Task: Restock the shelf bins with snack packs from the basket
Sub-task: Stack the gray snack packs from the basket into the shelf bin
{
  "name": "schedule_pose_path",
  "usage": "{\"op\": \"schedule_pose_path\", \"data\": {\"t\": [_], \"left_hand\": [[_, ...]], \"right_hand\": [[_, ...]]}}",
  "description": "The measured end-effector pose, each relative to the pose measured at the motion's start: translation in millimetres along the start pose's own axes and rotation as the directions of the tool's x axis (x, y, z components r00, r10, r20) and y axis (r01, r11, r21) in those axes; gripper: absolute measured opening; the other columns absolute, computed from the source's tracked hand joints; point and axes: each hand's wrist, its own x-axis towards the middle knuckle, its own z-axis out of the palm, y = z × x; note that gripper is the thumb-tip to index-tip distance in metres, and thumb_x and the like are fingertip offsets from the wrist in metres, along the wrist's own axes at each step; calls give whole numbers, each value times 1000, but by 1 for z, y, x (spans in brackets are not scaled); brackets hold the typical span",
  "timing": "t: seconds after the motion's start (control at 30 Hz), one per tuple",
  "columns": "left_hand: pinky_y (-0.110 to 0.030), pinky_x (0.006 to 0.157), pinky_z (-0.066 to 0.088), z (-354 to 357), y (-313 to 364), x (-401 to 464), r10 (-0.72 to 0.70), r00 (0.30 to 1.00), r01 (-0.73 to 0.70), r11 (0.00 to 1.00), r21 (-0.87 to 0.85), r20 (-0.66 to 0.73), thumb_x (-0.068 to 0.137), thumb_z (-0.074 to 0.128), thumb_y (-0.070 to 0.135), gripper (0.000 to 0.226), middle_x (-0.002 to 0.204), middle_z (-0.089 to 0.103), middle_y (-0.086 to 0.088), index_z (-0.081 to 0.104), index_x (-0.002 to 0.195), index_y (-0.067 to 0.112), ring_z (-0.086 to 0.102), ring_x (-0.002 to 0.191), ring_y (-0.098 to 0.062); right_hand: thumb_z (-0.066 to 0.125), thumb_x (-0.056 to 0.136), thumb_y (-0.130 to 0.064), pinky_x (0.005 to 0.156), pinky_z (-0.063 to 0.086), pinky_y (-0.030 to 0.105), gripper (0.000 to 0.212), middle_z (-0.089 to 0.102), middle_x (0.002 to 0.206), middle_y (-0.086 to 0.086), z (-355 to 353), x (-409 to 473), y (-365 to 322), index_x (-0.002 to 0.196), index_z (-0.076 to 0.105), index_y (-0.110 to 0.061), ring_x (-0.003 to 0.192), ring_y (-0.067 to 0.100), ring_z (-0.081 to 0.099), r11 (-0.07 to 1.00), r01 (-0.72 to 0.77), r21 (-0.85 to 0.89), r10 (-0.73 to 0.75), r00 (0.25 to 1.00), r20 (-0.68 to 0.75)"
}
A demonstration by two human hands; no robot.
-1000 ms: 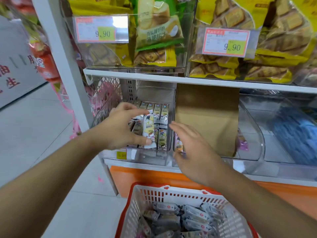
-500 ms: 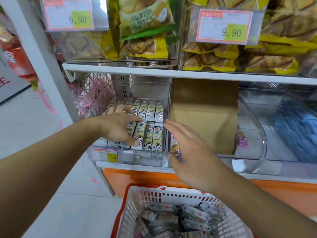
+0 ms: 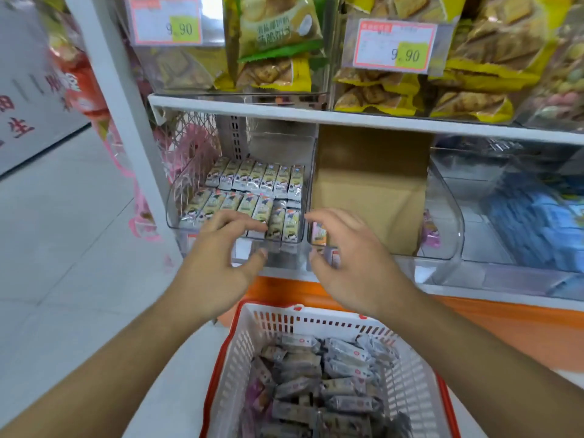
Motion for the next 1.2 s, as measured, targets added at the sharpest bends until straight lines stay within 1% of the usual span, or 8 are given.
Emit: {"op": "schedule_pose_path", "data": {"t": [0.17, 0.27, 0.33, 0.43, 0.53, 0.7, 0.87, 1.2], "left_hand": [[-30, 112, 38, 54, -40, -74, -154, 979, 144, 986, 87, 134, 84, 54, 46, 52, 130, 51, 5, 65, 131, 26, 52, 126, -17], [-43, 119, 34, 82, -83, -116, -328, 909, 259, 927, 270, 257, 84, 36, 67, 83, 156, 37, -7, 40, 156, 26, 38, 144, -29], [-51, 123, 27, 98, -109, -140, -461, 826, 338, 866, 370, 325, 93, 34, 71, 85, 169, 17, -9, 15, 164, 29, 21, 153, -32], [-54, 125, 18, 118, -133, -163, -530, 753, 424, 844, 328, 390, 99, 38, 66, 86, 172, 1, -3, -5, 164, 31, 8, 156, -32], [-51, 125, 16, 129, -134, -170, -523, 770, 455, 852, 258, 366, 104, 38, 57, 80, 171, 0, 0, -9, 163, 33, 10, 154, -35], [-49, 124, 16, 132, -134, -169, -501, 797, 450, 865, 221, 338, 105, 36, 55, 76, 169, 2, 2, -9, 163, 35, 17, 151, -36], [-54, 123, 23, 135, -139, -172, -520, 785, 478, 854, 205, 336, 102, 32, 63, 77, 169, 1, 8, -11, 161, 41, 20, 150, -37], [-58, 120, 28, 132, -129, -166, -579, 734, 506, 814, 283, 354, 102, 33, 64, 77, 169, 0, 11, -15, 159, 44, 18, 150, -36]], "right_hand": [[60, 100, -25, 112, 36, 31, 45, 53, 146, -2, 32, -47, 10, 144, 53, -21, 138, 17, 42, 999, -53, -2, 52, 974, 220], [60, 104, -28, 113, 37, 30, 47, 49, 152, -3, 65, -76, 25, 149, 49, -22, 140, 17, 42, 989, -142, -43, 147, 895, 420], [60, 104, -30, 115, 39, 32, 47, 50, 153, -2, 90, -92, 37, 150, 49, -21, 141, 19, 46, 975, -213, -66, 217, 832, 510], [60, 104, -32, 111, 44, 33, 48, 52, 150, 0, 128, -111, 57, 149, 49, -21, 137, 21, 51, 957, -272, -102, 276, 743, 609], [59, 104, -33, 100, 52, 36, 49, 51, 150, -3, 166, -122, 75, 151, 46, -24, 125, 19, 59, 937, -325, -125, 318, 654, 686], [59, 104, -27, 103, 52, 47, 39, 52, 148, -1, 225, -132, 91, 143, 52, -25, 129, 23, 57, 910, -396, -122, 364, 623, 692], [66, 98, -25, 100, 54, 44, 31, 64, 134, 2, 256, -141, 98, 129, 67, -21, 123, 25, 59, 897, -417, -147, 414, 674, 613], [76, 93, -23, 99, 56, 44, 42, 65, 133, -1, 254, -147, 92, 133, 64, -27, 121, 21, 61, 876, -461, -145, 457, 695, 555]]}}
